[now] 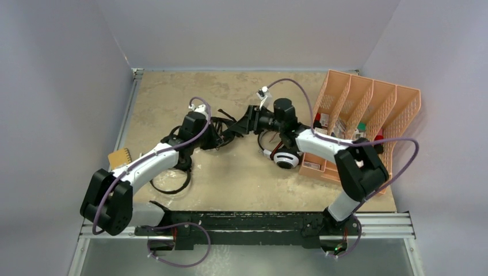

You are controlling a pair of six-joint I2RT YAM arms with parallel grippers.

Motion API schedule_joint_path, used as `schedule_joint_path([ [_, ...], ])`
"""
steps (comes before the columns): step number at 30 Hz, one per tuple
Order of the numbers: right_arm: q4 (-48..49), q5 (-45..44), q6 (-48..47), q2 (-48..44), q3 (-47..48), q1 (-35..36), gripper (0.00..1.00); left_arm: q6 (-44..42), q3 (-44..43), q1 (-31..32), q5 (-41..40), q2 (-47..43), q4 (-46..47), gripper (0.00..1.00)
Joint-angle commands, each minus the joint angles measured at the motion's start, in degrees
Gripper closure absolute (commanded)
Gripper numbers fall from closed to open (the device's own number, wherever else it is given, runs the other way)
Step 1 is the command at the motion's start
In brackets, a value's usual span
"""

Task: Wrap the headphones
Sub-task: Adjust the headphones cable on the headphones.

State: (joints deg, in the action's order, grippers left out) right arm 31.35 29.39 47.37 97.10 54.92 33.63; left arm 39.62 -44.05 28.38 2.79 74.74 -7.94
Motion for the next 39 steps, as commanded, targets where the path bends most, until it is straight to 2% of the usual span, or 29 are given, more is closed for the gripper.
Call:
schedule_joint_path([
  [1, -5.7, 9.3, -35.9, -5.7, 1.4, -1.2, 0.35, -0.2, -4.6, -1.7, 5.9, 1.6, -3.0, 1.0],
  [4, -8.3, 13.6, -54.7, -6.7, 2.6, -1.2, 0.4, -0.3, -5.2, -3.1, 8.0, 2.6, -3.9, 1.0],
  [6, -10.0, 16.0, -61.9, -6.5, 3.6, -1.2, 0.43, -0.2, -4.9, -4.5, 10.1, 2.6, -3.7, 1.0],
  [8, -7.3, 17.8, -66.1, -5.7, 3.0, -1.2, 0.44, -0.5, -4.3, -5.4, 11.6, 2.1, -3.5, 1.0],
  [11, -9.2, 19.9, -79.4, -3.7, 4.4, -0.9, 0.45, -1.2, -3.7, -6.4, 13.7, 1.7, -3.3, 1.0],
  [15, -11.4, 21.6, -86.2, 2.6, 9.5, -0.4, 0.48, -1.4, -3.2, -7.3, 15.7, 1.9, -2.8, 1.0],
  [18, -13.7, 19.0, -92.9, 5.9, 12.4, 1.7, 0.51, -1.7, -3.1, -8.8, 17.2, 1.9, -2.7, 1.0],
  [31, -10.9, 20.9, -95.0, 14.4, 17.7, 4.4, 0.61, -1.6, -2.1, -12.0, 21.6, 2.9, -1.4, 1.0],
  [39, -7.4, 22.8, -91.9, 17.3, 19.2, 4.7, 0.65, -2.0, -2.0, -12.8, 22.6, 2.4, -1.7, 1.0],
])
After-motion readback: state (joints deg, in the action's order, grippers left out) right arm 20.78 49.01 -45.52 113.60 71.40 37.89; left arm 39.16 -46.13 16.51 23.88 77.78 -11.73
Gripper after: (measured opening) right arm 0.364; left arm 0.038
